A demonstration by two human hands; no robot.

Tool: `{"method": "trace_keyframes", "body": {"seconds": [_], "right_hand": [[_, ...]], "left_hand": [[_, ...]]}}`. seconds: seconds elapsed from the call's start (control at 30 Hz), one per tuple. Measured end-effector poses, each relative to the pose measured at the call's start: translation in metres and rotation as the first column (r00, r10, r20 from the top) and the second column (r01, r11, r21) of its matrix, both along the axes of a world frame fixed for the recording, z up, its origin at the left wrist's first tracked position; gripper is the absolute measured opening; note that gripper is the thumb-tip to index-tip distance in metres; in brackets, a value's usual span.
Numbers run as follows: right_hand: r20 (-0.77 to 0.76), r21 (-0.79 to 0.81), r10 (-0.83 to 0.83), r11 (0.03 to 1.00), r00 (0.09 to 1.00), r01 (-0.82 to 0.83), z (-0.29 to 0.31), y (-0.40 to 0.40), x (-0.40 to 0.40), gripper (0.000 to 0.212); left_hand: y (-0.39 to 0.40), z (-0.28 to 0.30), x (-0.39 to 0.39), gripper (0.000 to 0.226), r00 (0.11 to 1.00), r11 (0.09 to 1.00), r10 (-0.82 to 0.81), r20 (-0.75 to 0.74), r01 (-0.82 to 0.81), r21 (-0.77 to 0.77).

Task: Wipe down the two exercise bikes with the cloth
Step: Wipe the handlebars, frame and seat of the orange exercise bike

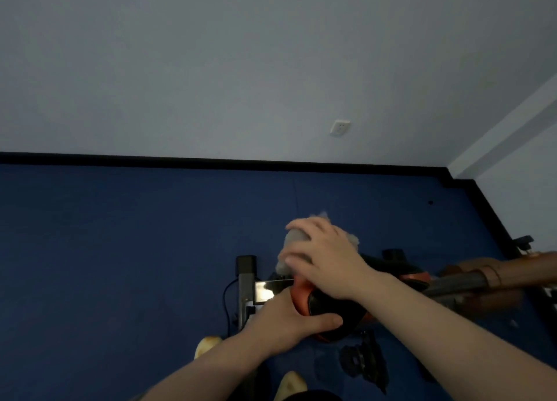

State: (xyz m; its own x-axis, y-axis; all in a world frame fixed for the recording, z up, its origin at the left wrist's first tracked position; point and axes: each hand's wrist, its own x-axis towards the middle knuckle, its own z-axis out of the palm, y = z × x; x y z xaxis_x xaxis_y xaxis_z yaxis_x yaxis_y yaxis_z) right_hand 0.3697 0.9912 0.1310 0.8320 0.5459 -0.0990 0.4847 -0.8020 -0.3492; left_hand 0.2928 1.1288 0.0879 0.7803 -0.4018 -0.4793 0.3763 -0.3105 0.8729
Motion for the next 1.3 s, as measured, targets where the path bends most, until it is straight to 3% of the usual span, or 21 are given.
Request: {"method": "trace_keyframes", "body": {"seconds": [0.07,0.13,0.17,0.2,0.23,0.3,0.37,0.4,0.5,0.6,0.67,0.73,0.8,0.9,0.93,1.03,1.1,1.2,1.23,1.3], "right_hand": [[-0.036,0.058,0.09,0.994,0.995,-0.087,0.0,-0.011,0.003,0.032],[-0.222,0.141,-0.177,0.967,0.959,0.211,0.003,-0.017,0.015,0.033],[-0.273,0.124,-0.352,0.91,0.895,0.395,-0.001,-0.019,0.021,0.035],[-0.271,0.067,-0.493,0.847,0.827,0.527,-0.003,-0.017,0.02,0.038],[-0.189,0.024,-0.544,0.829,0.817,0.558,-0.005,-0.016,0.013,0.04],[-0.022,0.074,-0.458,0.885,0.888,0.459,-0.007,-0.017,-0.012,0.041],[-0.004,0.104,-0.327,0.94,0.945,0.325,-0.006,-0.038,-0.033,0.043],[0.002,0.084,-0.335,0.939,0.942,0.333,-0.006,-0.053,-0.035,0.043],[0.123,0.006,-0.572,0.818,0.811,0.576,-0.009,-0.076,-0.036,0.035],[0.142,-0.015,-0.692,0.714,0.708,0.7,-0.015,-0.046,-0.05,0.045],[0.134,0.05,-0.612,0.79,0.78,0.611,-0.017,-0.03,-0.07,0.049],[0.105,0.057,-0.515,0.857,0.851,0.512,-0.016,-0.039,-0.083,0.05],[0.07,0.037,-0.579,0.815,0.812,0.578,-0.013,-0.051,-0.081,0.048],[0.047,0.134,-0.8,0.599,0.598,0.79,-0.017,-0.026,-0.086,0.047],[0.049,0.18,-0.807,0.587,0.589,0.789,-0.02,-0.009,-0.093,0.047],[-0.001,0.272,-0.725,0.663,0.689,0.698,-0.026,0.002,-0.113,0.046],[-0.037,0.288,-0.746,0.63,0.665,0.722,-0.022,-0.022,-0.104,0.041],[-0.114,0.358,-0.842,0.46,0.527,0.812,-0.018,-0.017,-0.096,0.038],[-0.102,0.368,-0.845,0.459,0.525,0.809,-0.02,-0.002,-0.1,0.041],[-0.01,0.368,-0.797,0.559,0.604,0.743,-0.028,0.025,-0.117,0.044]], "left_hand": [[0.001,0.0,0.002,0.061,1.0,1.0,-0.011,-0.005,0.011,-0.001],[0.001,0.001,0.002,0.057,1.0,0.999,-0.009,-0.023,0.009,-0.031],[0.001,0.001,0.001,0.055,1.0,0.999,-0.007,-0.028,0.006,-0.051],[0.001,0.001,0.0,0.055,0.999,0.997,-0.005,-0.034,0.002,-0.071],[0.0,0.0,-0.002,0.055,0.999,0.996,0.001,-0.039,-0.004,-0.088],[0.001,-0.002,-0.005,0.056,0.999,0.994,0.008,-0.042,-0.012,-0.108],[0.001,-0.004,-0.007,0.065,0.999,0.996,0.026,-0.019,-0.027,-0.082],[0.001,-0.005,-0.008,0.071,0.999,0.997,0.039,-0.011,-0.04,-0.061],[0.0,-0.006,-0.009,0.085,0.997,0.996,0.078,0.015,-0.077,-0.046],[0.003,-0.002,-0.006,0.11,0.983,0.992,0.124,0.134,-0.128,0.018],[0.006,0.001,-0.002,0.135,0.965,0.988,0.109,0.239,-0.131,0.081],[0.009,0.004,0.002,0.143,0.931,0.989,0.048,0.361,-0.096,0.115],[0.01,0.005,0.01,0.141,0.867,0.985,-0.069,0.493,-0.019,0.172],[0.013,0.009,0.029,0.135,0.74,0.945,-0.287,0.609,0.113,0.309],[0.014,0.011,0.037,0.135,0.694,0.925,-0.357,0.625,0.17,0.339],[0.023,0.017,0.062,0.134,0.57,0.846,-0.534,0.625,0.35,0.403],[0.03,0.022,0.078,0.134,0.524,0.789,-0.612,0.593,0.453,0.414],[0.041,0.03,0.096,0.121,0.527,0.729,-0.673,0.519,0.593,0.343],[0.044,0.032,0.101,0.11,0.561,0.731,-0.667,0.491,0.621,0.283],[0.044,0.035,0.109,0.079,0.653,0.775,-0.611,0.447,0.608,0.17]]}}
